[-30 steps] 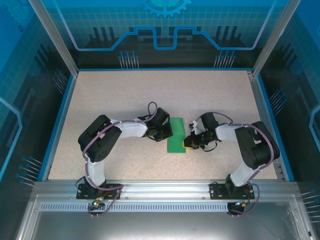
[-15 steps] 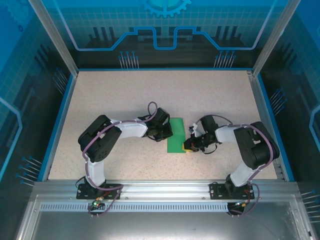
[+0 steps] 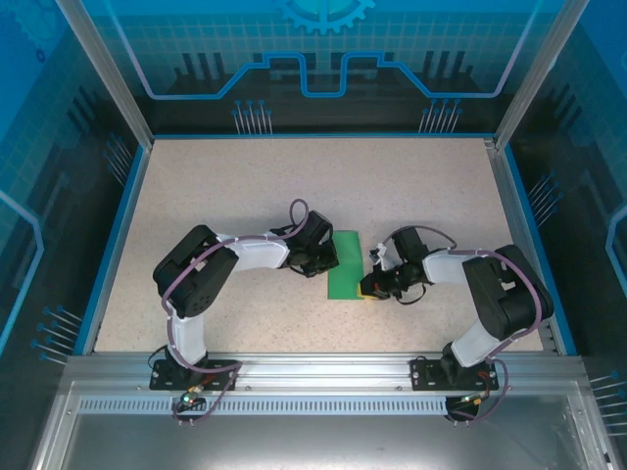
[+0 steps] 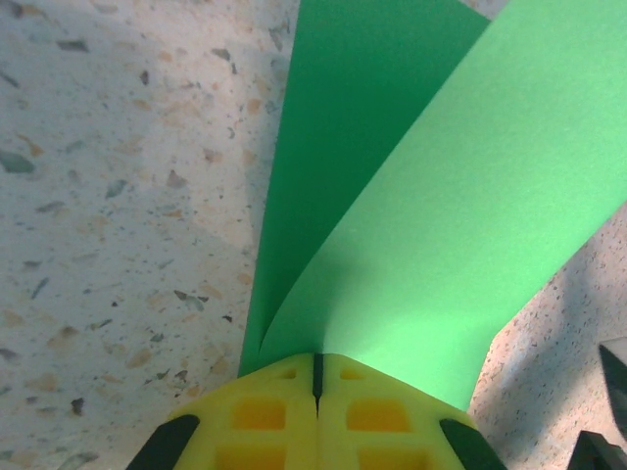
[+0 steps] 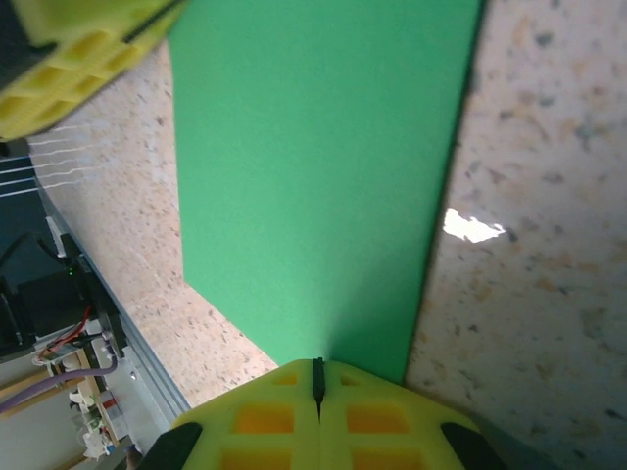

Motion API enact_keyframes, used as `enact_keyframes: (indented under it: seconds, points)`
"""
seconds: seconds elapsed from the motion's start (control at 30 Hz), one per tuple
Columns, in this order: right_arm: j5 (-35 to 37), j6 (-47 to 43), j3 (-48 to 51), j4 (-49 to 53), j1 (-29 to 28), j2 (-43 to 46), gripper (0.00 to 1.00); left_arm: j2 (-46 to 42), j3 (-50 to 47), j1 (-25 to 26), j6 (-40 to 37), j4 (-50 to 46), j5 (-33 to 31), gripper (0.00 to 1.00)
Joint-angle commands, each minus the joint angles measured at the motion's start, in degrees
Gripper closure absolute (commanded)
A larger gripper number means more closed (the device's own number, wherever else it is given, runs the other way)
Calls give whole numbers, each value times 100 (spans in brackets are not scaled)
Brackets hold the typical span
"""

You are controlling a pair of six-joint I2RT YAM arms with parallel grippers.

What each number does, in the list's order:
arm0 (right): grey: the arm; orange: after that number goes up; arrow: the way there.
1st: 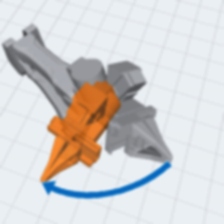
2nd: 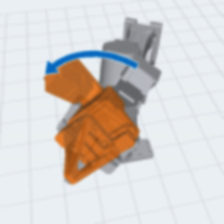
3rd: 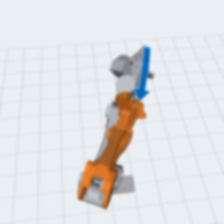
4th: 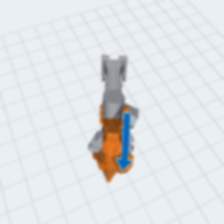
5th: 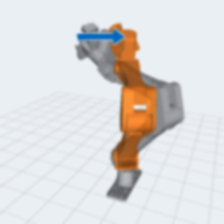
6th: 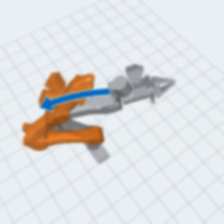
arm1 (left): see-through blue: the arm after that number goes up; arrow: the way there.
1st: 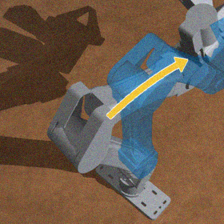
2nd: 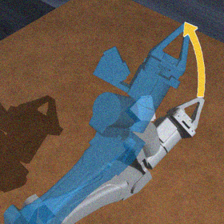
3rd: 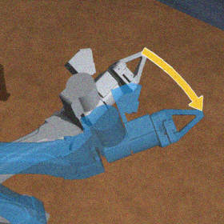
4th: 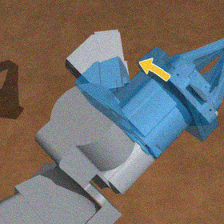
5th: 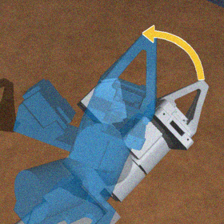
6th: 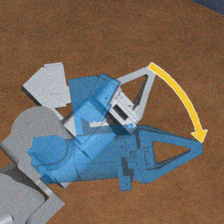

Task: Fold a paper plane with a square sheet of paper (pick it up from the middle)
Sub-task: Fold the square sheet of paper in half at the center of the table.

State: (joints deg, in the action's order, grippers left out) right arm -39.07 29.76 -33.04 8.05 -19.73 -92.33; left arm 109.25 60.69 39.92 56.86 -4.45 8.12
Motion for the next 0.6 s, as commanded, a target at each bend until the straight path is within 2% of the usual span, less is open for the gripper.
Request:
enact_keyframes:
  seconds: [0.0,0.27,0.43,0.57]
  points:
    - [177,31,142,102,-165,-178,100,254,-57,81,-110,-769,-135,100]
    - [367,137,-103,341,-127,192,100,237,-39,85,-134,-816,-161,100]
    - [13,104,-561,303,346,458,100,231,-57,84,-143,-821,-169,100]
    - [-61,-97,-1059,383,571,150,100,271,-58,82,-145,-795,-162,100]
